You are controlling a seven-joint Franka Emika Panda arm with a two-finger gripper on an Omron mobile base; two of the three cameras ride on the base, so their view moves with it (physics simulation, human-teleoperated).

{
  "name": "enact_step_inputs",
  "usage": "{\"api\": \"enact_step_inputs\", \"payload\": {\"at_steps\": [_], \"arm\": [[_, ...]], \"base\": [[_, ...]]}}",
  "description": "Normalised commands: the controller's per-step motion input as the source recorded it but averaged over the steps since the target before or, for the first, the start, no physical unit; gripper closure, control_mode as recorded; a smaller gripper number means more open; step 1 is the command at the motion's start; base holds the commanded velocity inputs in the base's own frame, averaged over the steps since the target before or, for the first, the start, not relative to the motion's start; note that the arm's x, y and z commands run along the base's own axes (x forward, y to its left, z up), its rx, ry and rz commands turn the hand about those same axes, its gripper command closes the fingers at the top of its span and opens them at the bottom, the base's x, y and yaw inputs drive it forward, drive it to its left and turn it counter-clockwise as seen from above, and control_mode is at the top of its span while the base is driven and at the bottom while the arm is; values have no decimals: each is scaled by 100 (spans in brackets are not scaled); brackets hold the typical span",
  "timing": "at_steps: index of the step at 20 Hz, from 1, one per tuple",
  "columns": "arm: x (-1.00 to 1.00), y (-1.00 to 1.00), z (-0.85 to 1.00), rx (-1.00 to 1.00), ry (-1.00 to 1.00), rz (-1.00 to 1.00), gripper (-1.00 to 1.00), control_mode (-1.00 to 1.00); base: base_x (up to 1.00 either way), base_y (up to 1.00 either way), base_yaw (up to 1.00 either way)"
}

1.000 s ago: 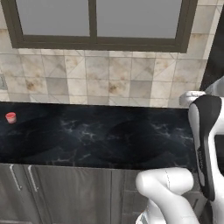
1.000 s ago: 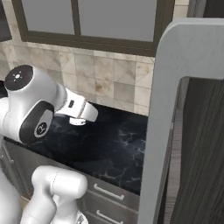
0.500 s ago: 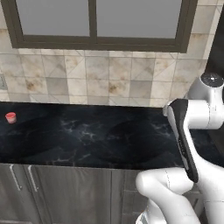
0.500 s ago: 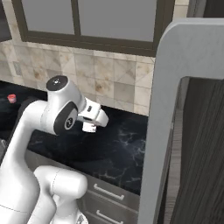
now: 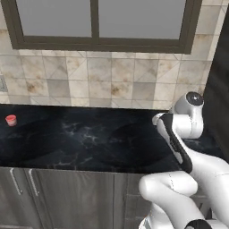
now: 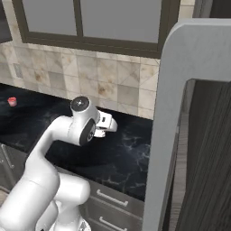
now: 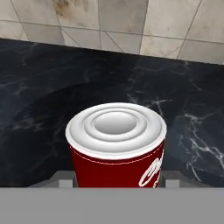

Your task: Restock the canned food cabinet by taking the new fresh canned food from the counter and placing it in the cabinet. Then, take the old canned food from the cabinet and place it on the counter.

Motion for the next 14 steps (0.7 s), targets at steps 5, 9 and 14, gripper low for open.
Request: {"api": "enact_step_inputs", "payload": {"at_steps": [5,9,14], "arm": [[94,3,-59,0,4,19,100,-100],[62,8,-62,0,3,9,100,-100],[32,3,-67,0,4,2,100,-100]], "base": [[0,0,0],[0,0,0],[0,0,0]]}}
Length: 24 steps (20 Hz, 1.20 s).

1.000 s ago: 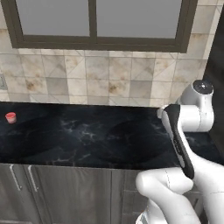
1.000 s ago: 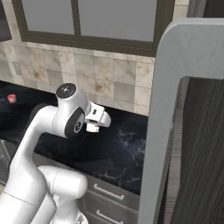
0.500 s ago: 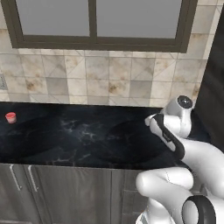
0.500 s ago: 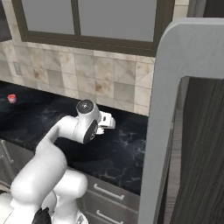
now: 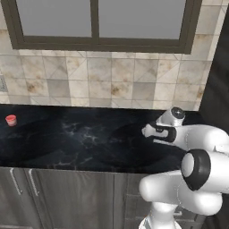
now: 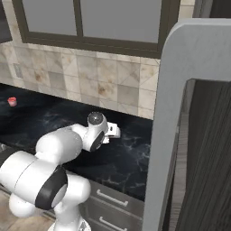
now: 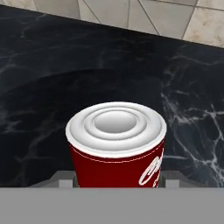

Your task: Restock the canned food cabinet by taking the new fresh canned food from the counter and placing it in the cabinet. Then, take the old canned food from the cabinet and place it on the counter.

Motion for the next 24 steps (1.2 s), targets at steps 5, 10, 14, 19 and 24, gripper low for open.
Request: {"api": "enact_step_inputs", "payload": {"at_steps": [5,10,14,19,24], "arm": [[1,0,-57,0,2,0,100,-100],[0,0,-19,0,0,0,-100,-100],[0,0,10,3,0,0,-100,-100],[0,0,58,4,1,-5,-100,-100],[0,0,80,1,1,-5,-100,-100]], "base": [[0,0,0],[0,0,0],[0,0,0],[0,0,0],[0,0,0]]}}
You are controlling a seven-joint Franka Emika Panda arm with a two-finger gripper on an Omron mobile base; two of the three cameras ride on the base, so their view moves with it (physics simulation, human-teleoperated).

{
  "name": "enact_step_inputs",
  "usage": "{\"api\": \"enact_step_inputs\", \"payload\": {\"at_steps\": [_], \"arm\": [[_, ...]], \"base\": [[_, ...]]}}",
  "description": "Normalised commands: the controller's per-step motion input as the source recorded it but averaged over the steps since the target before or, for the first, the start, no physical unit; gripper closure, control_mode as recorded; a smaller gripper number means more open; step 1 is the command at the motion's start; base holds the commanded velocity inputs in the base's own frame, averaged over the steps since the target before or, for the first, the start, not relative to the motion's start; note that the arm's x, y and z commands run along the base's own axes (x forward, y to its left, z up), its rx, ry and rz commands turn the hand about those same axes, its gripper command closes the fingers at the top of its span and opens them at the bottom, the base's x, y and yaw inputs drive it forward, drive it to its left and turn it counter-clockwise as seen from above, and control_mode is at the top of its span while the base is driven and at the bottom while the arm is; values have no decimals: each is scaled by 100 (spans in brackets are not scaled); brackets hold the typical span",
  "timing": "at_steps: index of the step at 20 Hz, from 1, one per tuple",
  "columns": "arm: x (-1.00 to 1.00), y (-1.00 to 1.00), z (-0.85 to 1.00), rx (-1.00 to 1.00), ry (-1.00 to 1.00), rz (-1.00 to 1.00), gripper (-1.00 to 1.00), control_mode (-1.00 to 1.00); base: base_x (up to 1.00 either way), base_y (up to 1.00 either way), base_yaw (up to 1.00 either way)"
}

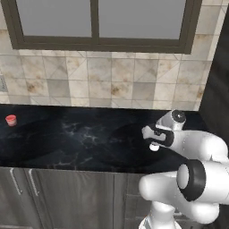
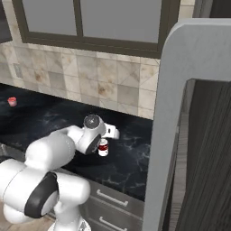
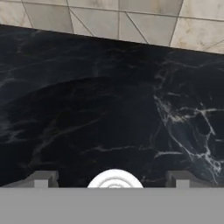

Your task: Restock the canned food cabinet by taking the new fresh canned food from the counter and placing it in the cabinet. Then, take the old canned food from the cabinet and place it on the counter.

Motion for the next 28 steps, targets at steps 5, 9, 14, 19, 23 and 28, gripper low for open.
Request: {"api": "enact_step_inputs", "payload": {"at_steps": [5,9,14,19,23,28], "arm": [[-68,0,97,1,4,-8,-100,-100],[-100,0,89,1,3,-9,-100,-100],[-100,1,89,0,0,-6,-100,-100],[-100,10,98,0,-2,-4,-100,-100],[-100,8,100,-1,-24,-4,-100,-100],[-74,50,97,-16,-46,-7,-100,-100]], "base": [[0,0,0],[0,0,0],[0,0,0],[0,0,0],[0,0,0],[0,0,0]]}}
